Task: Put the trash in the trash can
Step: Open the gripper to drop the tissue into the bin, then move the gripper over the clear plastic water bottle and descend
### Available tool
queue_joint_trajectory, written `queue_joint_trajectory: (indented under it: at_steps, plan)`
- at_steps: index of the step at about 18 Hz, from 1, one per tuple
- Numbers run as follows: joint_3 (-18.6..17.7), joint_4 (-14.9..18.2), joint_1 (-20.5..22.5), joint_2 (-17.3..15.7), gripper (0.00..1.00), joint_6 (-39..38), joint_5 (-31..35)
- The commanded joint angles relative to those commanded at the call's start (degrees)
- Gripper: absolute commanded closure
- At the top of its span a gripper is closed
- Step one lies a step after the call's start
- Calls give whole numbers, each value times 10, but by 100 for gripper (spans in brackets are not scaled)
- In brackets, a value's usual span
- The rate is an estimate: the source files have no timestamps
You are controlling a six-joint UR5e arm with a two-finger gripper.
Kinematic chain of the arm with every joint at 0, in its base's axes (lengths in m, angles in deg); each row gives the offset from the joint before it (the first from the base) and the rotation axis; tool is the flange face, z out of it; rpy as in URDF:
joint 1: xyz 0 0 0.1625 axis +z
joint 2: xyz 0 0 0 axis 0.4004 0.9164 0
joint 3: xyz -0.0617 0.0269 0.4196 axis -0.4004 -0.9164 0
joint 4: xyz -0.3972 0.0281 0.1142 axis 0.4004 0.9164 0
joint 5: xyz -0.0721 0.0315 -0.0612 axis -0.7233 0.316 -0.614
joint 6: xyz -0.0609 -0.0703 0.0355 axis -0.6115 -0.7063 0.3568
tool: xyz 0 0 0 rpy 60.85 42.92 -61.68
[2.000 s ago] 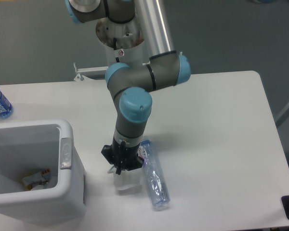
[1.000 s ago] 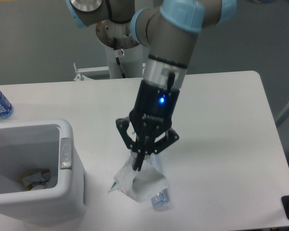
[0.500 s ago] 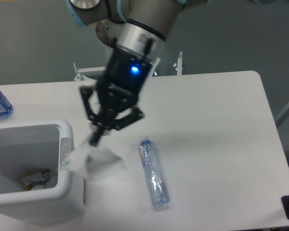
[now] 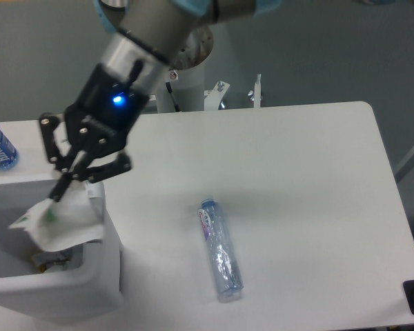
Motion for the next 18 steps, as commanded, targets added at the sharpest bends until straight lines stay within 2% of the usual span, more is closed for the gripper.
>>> queue_joint_trajectory:
  at_steps: [6,8,10,11,12,14,18]
  plan:
    - [-6,-2,-14,18,98,6,3]
    - [-7,-1,-14,19,65,37,3]
    - [-8,-1,-13,18,14,61,3]
    - [-12,0,-13,14,5,62,4]
    - [-16,0,-12,11,0,62,4]
    - [-12,0,4,11,0,57,4]
    - [17,0,71,-6,0,56,4]
